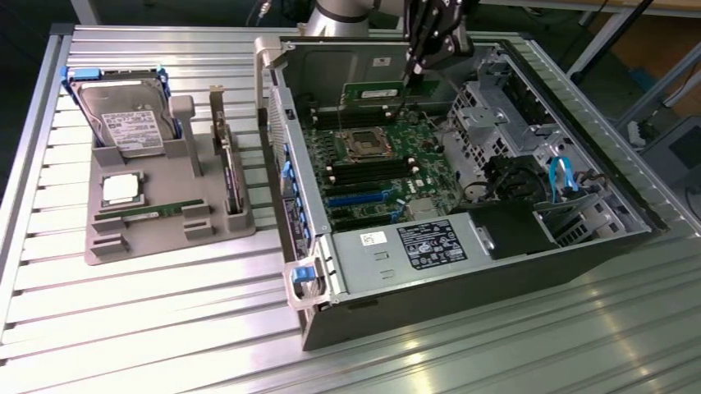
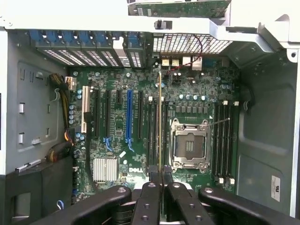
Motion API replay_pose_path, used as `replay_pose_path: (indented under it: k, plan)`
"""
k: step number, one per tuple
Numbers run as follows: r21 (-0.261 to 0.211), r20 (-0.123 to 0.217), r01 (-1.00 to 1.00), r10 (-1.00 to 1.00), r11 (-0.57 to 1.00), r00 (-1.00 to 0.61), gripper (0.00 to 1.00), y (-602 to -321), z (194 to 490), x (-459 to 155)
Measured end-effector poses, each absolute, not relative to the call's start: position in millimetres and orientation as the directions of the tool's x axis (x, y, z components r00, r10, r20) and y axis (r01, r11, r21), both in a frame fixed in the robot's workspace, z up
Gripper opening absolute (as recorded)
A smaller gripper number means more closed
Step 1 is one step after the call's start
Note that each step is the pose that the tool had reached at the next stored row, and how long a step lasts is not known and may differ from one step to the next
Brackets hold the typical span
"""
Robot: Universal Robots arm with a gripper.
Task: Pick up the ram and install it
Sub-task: 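Pick up the ram and move it above insertion slot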
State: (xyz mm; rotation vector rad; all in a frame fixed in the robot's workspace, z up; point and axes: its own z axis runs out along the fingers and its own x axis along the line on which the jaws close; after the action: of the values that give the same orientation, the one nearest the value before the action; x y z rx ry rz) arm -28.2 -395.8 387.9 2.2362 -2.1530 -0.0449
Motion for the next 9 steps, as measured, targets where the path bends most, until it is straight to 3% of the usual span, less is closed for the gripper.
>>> replay_pose_path:
  k: [9]
  plan:
    - [0.047, -0.001, -0.998, -0.999, -0.038, 0.038, 0.12, -396.3, 367.9, -28.2]
